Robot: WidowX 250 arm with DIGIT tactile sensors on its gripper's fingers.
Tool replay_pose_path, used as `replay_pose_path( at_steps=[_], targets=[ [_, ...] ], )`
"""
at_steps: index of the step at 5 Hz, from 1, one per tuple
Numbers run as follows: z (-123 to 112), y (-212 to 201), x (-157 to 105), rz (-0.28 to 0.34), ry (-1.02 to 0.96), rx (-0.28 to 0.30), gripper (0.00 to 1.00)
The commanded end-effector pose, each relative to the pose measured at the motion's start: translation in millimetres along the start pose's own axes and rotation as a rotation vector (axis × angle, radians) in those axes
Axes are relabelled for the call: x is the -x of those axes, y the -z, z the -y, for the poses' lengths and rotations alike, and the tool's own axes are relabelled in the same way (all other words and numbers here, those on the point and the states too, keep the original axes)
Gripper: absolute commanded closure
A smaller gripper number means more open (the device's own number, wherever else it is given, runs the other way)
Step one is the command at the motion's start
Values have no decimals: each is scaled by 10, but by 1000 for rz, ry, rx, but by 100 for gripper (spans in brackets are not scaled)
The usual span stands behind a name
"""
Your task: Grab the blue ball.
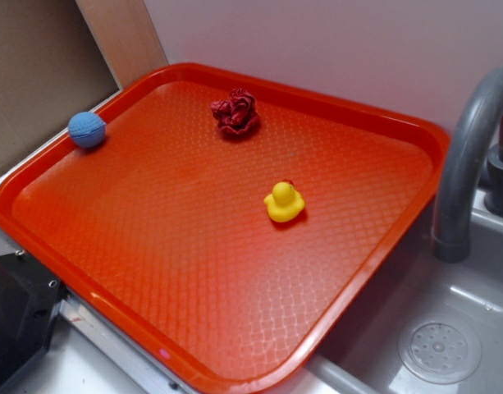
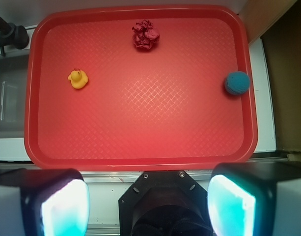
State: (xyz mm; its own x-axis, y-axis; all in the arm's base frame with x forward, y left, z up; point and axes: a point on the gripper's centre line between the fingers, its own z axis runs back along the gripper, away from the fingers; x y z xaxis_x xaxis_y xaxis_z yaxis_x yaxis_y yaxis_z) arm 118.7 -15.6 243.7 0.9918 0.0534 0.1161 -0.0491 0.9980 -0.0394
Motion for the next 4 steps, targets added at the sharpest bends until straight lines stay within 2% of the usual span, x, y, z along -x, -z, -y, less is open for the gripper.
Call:
replay_pose_path(
  at_steps=[1, 2, 3, 4],
  targets=[
    [0, 0, 0, 0, 0, 0, 0],
    [-316, 447, -466, -28, -253, -4, 0],
    [-530, 823, -726, 14, -497, -59, 0],
    [-807, 1091, -766, 59, -742, -104, 0]
  ],
)
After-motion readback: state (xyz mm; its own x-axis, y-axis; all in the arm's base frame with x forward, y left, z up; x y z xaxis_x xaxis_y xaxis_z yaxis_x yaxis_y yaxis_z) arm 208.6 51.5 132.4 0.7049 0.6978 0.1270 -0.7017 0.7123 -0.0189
